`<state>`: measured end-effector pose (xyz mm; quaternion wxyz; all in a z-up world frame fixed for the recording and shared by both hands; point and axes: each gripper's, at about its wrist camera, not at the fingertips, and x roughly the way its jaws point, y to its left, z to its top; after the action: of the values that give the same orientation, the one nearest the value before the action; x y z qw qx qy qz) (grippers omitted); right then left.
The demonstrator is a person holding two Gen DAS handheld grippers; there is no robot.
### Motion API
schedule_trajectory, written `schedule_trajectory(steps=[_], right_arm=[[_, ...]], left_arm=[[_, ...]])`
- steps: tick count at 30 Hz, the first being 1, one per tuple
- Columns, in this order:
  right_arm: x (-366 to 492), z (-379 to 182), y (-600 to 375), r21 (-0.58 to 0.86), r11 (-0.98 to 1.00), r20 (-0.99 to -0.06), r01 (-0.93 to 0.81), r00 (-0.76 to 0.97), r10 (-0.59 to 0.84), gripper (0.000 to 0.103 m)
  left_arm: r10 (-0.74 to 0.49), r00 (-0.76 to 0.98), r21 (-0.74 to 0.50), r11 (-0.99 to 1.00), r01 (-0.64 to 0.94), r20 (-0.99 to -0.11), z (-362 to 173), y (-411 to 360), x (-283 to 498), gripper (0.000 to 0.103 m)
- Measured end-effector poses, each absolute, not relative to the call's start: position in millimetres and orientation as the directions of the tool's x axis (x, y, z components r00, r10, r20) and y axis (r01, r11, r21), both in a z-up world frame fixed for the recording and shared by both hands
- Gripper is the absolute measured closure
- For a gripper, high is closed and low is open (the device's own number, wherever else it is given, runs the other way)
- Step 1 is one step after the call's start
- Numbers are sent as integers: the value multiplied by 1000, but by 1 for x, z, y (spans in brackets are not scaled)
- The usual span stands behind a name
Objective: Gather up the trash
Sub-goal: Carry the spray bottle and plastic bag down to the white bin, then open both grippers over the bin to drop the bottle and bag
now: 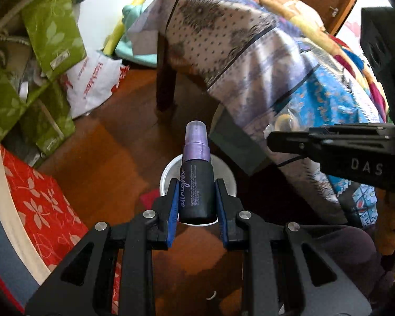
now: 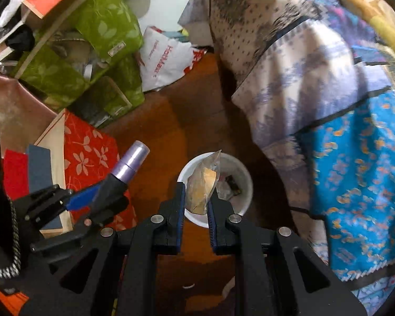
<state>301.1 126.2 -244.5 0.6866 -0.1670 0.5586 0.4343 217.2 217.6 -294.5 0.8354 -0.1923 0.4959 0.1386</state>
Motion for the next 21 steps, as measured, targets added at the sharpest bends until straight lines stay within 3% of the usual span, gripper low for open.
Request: schedule_trajectory(steps=[2,4,6,21], right_arm=[[305,-249,132,264,565,-917,-782,-21,399,82],[310,-254,134,291,565,-913,-772,-49,404,62],[315,-257,132,314,571,-906,-759,-61,418,53],[334,-251,102,280,614,-911,-738,-2,413,53]], left_arm=[[36,460,-189,881,-434,-887,-299,222,221,78],[23,457,-203,875,-440,-889,-304,226,227,78],[20,452,-205,873,-444,-892,-309,227,234,78],[-29,413,-236,856,-460,-910,-329,222,276,74]])
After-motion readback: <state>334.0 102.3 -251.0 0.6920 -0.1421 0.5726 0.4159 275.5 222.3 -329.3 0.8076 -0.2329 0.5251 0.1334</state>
